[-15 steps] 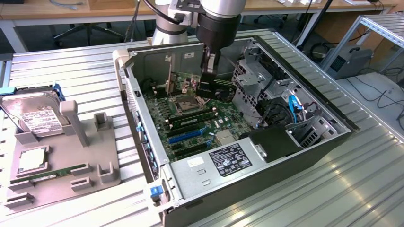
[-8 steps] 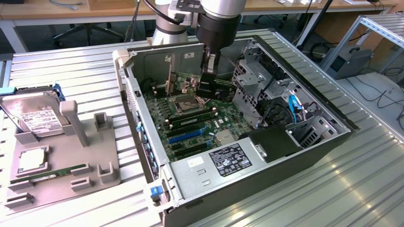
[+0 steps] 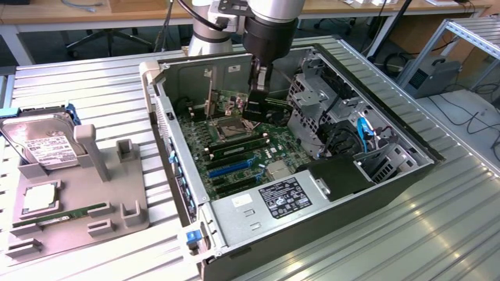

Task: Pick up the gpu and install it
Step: 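Insert the gpu into the slot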

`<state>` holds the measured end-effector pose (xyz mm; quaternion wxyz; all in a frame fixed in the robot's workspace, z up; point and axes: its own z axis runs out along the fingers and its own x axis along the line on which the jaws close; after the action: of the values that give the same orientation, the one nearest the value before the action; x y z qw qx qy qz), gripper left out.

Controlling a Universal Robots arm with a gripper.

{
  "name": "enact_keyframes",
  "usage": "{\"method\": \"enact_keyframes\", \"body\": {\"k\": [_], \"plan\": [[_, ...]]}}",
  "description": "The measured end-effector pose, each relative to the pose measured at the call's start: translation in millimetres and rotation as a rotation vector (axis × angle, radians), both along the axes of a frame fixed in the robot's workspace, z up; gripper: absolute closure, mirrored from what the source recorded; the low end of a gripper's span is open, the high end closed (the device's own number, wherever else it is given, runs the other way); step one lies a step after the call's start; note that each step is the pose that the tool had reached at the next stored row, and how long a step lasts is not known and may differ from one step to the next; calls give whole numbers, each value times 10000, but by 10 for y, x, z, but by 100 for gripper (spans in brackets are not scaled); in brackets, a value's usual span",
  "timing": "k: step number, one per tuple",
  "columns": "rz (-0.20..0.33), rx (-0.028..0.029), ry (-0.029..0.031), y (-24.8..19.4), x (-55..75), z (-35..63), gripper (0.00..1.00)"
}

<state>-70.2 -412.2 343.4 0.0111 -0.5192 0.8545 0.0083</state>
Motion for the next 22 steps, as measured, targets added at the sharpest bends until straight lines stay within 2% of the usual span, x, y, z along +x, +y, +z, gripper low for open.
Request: {"method": "enact_keyframes", "body": {"k": [22], "plan": [[258, 0, 0, 0, 0, -8, 73]]}}
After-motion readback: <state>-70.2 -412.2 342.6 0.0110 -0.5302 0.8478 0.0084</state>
